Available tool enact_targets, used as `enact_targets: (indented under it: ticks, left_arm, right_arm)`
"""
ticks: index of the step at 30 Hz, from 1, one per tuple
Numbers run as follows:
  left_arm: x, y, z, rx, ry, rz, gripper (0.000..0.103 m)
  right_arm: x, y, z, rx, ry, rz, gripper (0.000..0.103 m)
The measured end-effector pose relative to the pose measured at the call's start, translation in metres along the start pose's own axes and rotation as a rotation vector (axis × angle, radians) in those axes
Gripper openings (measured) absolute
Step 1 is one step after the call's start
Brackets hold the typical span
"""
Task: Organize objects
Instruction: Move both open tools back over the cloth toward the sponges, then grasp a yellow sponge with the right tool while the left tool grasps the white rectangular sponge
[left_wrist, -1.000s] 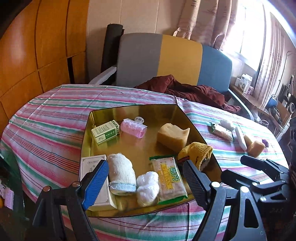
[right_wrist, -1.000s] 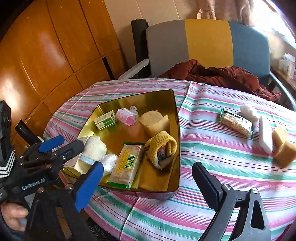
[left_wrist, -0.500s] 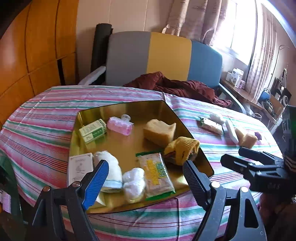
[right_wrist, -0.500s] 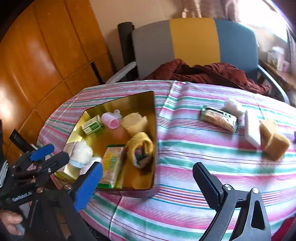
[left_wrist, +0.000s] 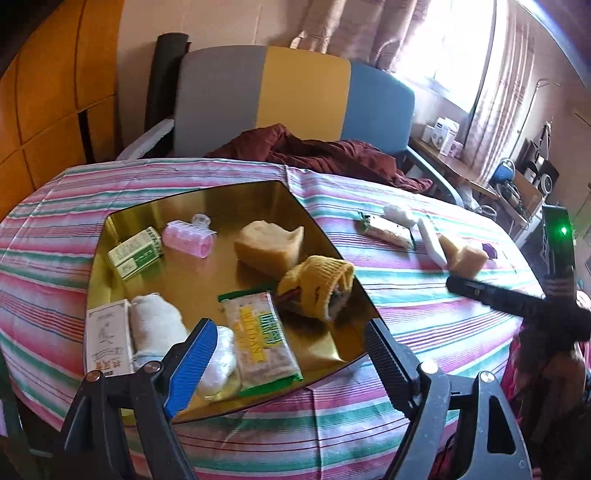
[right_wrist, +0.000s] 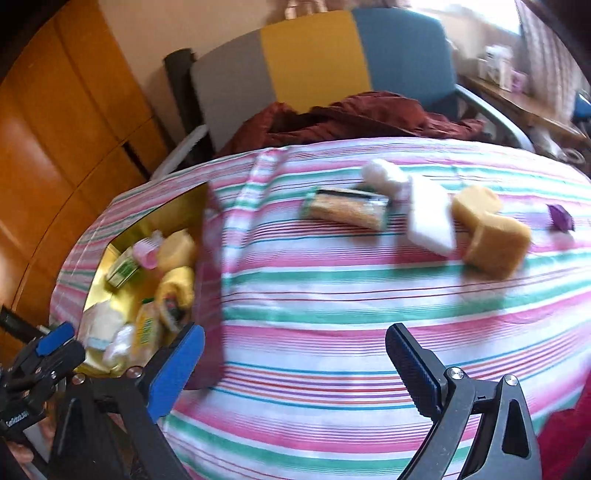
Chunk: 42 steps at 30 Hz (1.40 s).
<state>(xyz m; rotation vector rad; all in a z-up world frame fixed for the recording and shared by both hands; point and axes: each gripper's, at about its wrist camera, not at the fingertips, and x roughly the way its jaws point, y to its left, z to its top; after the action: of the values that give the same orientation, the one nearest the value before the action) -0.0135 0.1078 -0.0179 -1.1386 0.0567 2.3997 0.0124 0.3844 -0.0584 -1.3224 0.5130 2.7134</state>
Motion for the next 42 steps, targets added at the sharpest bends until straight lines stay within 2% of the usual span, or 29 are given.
enact_targets:
  ticks: [10, 14, 29, 32, 34, 38, 42]
  left_arm:
    - [0.014, -0.015, 0.009, 0.000, 0.033, -0.052, 0.083]
    - [0.019, -0.024, 0.011, 0.023, 0.052, -0.077, 0.083]
    - [0.049, -0.072, 0.022, 0.107, 0.125, -0.129, 0.083]
    - [0.055, -0.085, 0.025, 0.132, 0.131, -0.146, 0.083]
    - [0.057, -0.092, 0.028, 0.144, 0.132, -0.157, 0.083]
    - [0.066, -0.105, 0.035, 0.162, 0.142, -0.171, 0.083]
    - [0.077, -0.116, 0.042, 0.171, 0.156, -0.166, 0.083]
  right_arm:
    - [-0.032, -0.103, 0.036, 0.147, -0.074, -0.217, 0.100]
    - [-0.039, -0.140, 0.049, 0.214, -0.093, -0.275, 0.102]
    - [0.023, -0.158, 0.067, 0.134, -0.036, -0.347, 0.101]
    - [0.032, -0.162, 0.069, 0.123, -0.008, -0.337, 0.086]
    - [0.037, -0.163, 0.068, 0.113, 0.016, -0.321, 0.057]
    - [0.023, -0.153, 0.070, 0.065, -0.006, -0.306, 0.055]
    - [-0.004, -0.152, 0.072, 0.087, -0.067, -0.247, 0.055]
